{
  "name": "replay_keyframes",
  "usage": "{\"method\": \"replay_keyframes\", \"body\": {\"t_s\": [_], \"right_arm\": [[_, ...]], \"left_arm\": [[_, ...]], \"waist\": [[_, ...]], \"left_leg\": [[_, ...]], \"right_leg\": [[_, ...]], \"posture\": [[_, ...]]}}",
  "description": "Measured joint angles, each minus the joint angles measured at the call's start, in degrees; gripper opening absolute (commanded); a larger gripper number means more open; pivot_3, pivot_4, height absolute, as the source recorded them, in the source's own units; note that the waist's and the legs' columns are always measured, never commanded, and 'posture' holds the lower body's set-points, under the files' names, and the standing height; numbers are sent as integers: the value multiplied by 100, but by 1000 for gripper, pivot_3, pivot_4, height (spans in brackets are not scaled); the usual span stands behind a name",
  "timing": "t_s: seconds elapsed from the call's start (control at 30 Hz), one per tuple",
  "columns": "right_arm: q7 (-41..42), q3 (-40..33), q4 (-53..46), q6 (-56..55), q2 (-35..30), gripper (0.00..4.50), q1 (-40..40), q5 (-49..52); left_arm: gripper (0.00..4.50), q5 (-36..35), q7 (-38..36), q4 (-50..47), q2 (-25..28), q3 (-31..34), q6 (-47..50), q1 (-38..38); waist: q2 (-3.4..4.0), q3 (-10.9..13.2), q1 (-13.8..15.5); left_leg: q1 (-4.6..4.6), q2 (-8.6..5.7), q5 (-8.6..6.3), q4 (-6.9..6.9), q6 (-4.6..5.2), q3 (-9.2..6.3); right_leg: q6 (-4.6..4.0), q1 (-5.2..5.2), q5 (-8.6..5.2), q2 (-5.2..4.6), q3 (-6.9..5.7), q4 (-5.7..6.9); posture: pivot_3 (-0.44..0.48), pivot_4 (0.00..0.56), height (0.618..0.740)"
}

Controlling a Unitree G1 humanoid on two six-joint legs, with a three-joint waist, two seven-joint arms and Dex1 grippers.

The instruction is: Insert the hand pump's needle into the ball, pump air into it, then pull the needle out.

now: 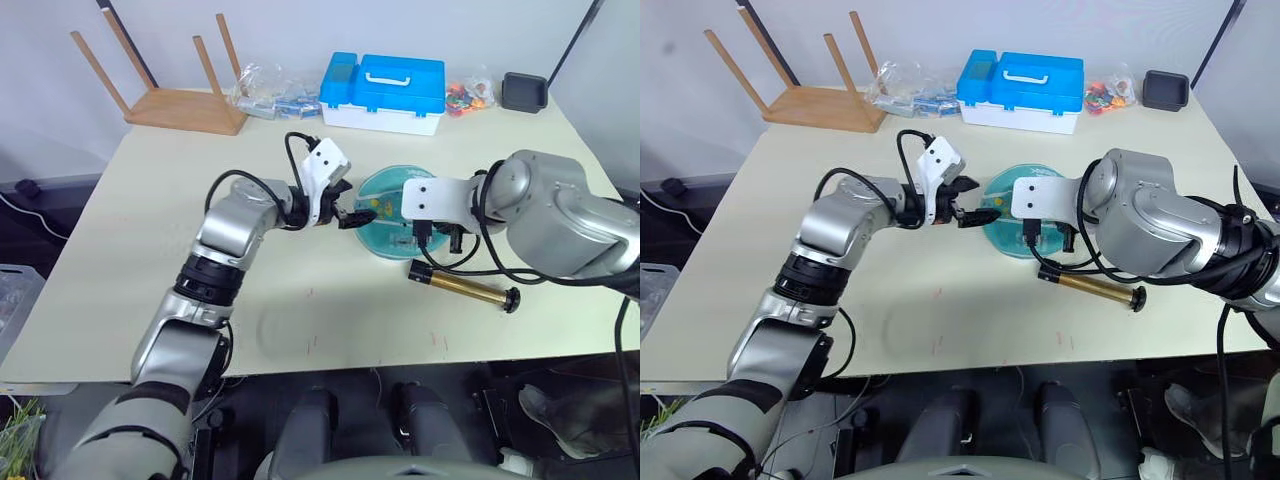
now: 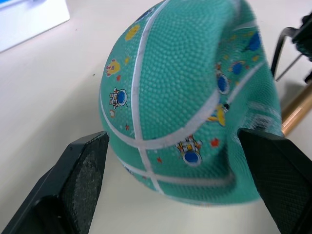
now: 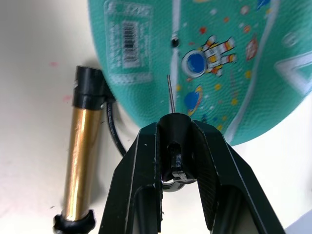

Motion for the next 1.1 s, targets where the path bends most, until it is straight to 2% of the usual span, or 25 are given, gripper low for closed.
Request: {"method": "replay_keyframes", "body": {"t_s": [0.03,0.13,0.27,0.43,0.7,1.1], "right_arm": [[-3,3,11,-2,8,424,1,-10],[-49,46,301,-110,196,424,14,-157],[-73,155,594,-342,380,424,106,-330],[-70,167,857,-481,492,424,177,-581],[-11,163,950,-582,626,424,381,-876],[199,-26,934,-591,706,424,447,-895]], "left_arm": [[3729,2,22,2,-13,0,12,-2],[2788,75,272,35,-148,17,278,-127],[1203,77,578,-54,-339,94,646,-136],[0,10,899,-335,-541,242,1145,-62],[0,-49,1362,-1027,-658,338,1735,186],[0,-161,1651,-1445,-659,343,1887,421]], "waist": [[0,0,0],[0,0,1],[-1,-1,11],[-2,-2,-7],[-2,-2,-18],[-2,-2,-17]], "left_leg": [[0,0,0,0,0,0],[0,-1,0,0,0,0],[0,-3,0,2,-1,-1],[3,-3,0,3,-1,-3],[6,-2,1,1,-3,-12],[8,-2,2,0,-4,-17]], "right_leg": [[0,0,0,0,0,0],[0,0,0,-1,0,0],[0,1,0,-4,0,1],[0,1,1,-3,0,4],[-1,1,1,-3,4,4],[-1,1,1,-3,7,4]], "posture": [[0,150,740],[0,150,740],[0,150,740],[0,150,740],[0,150,740],[0,150,740]]}}
